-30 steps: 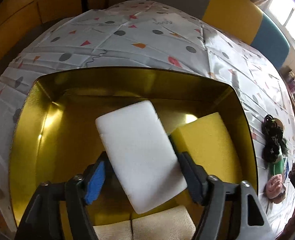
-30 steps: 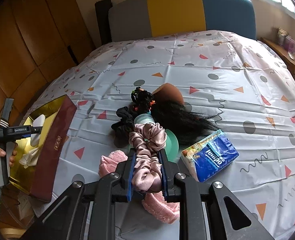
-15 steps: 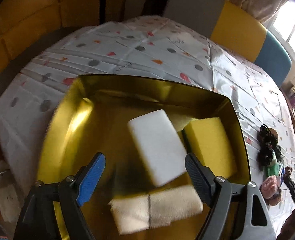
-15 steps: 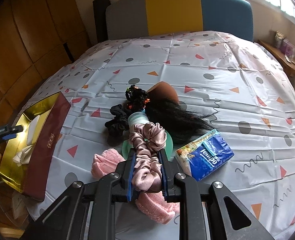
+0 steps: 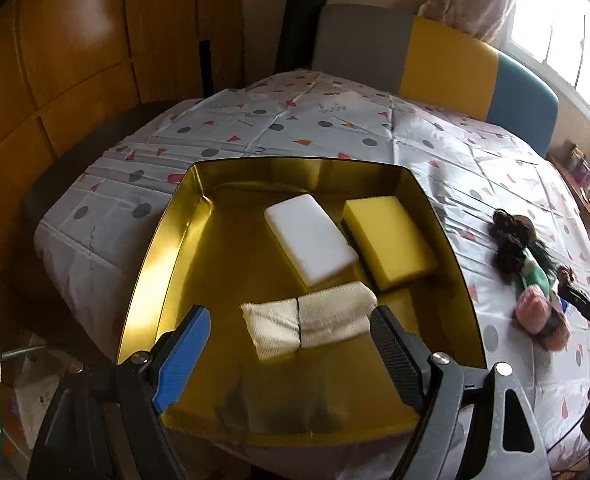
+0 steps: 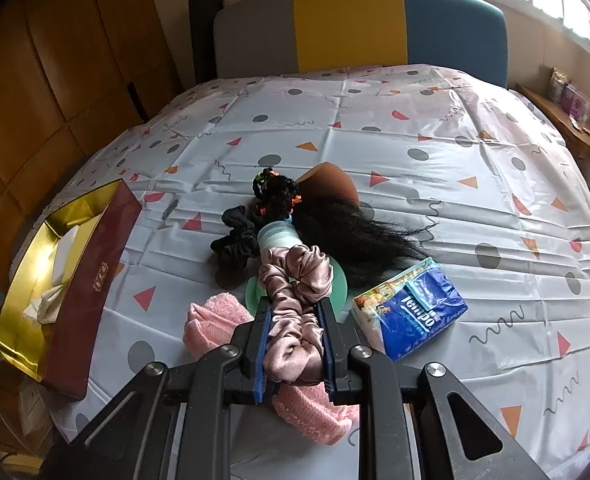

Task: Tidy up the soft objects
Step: 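Lift the pink scrunchie and towel with the right tool, then carry the pink satin scrunchie into the gold tray and open the right tool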

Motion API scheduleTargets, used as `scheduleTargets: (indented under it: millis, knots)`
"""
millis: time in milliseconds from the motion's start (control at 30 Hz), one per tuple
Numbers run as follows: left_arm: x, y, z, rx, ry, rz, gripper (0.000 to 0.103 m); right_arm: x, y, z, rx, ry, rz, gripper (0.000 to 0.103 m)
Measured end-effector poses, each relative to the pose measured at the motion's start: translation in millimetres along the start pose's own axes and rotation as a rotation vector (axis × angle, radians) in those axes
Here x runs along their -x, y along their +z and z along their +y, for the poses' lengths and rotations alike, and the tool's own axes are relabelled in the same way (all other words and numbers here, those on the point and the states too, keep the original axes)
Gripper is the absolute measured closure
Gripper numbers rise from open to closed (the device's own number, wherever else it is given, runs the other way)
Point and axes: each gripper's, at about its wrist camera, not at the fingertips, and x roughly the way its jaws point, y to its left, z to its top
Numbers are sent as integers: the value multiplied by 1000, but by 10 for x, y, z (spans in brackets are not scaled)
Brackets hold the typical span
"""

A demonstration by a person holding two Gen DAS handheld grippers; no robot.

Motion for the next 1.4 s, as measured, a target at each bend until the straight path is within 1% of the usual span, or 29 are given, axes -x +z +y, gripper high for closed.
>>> scheduleTargets:
  millis: [200,267,533,633,800,900,1000,1133,1233,1333,1400]
  knots:
    - [96,-140,-40,-34,-5,-14,19,-38,-45,64,13,-14,22,82]
    - [102,-159,-26,-27,-19,-11,19,-60,-72,76,14,-21,36,82]
    - [107,-239,5,-18,-34,2,19,-19,-105,109,0,-28,40,82]
    - [110,-252,6,-18,-44,3,19,52,-97,147,-6,-22,21,82]
    - [107,-261,27,-8,-48,7,19,206,-74,334,5,19,-12,82]
    - [114,-264,44,-4,-51,5,19,281,-69,538,31,56,-22,82]
    - [100,-266,80,5,-54,10,19,338,-58,792,58,111,-25,82]
    - [101,-270,154,28,-55,8,19,396,-46,1248,115,194,-30,82]
    - [116,-259,248,52,-47,2,19,398,-33,1663,161,264,-24,82]
    - [133,-252,329,68,-32,-6,19,355,-56,2002,200,307,-11,82]
    - [138,-261,392,80,-25,-5,19,281,-81,2238,232,318,3,82]
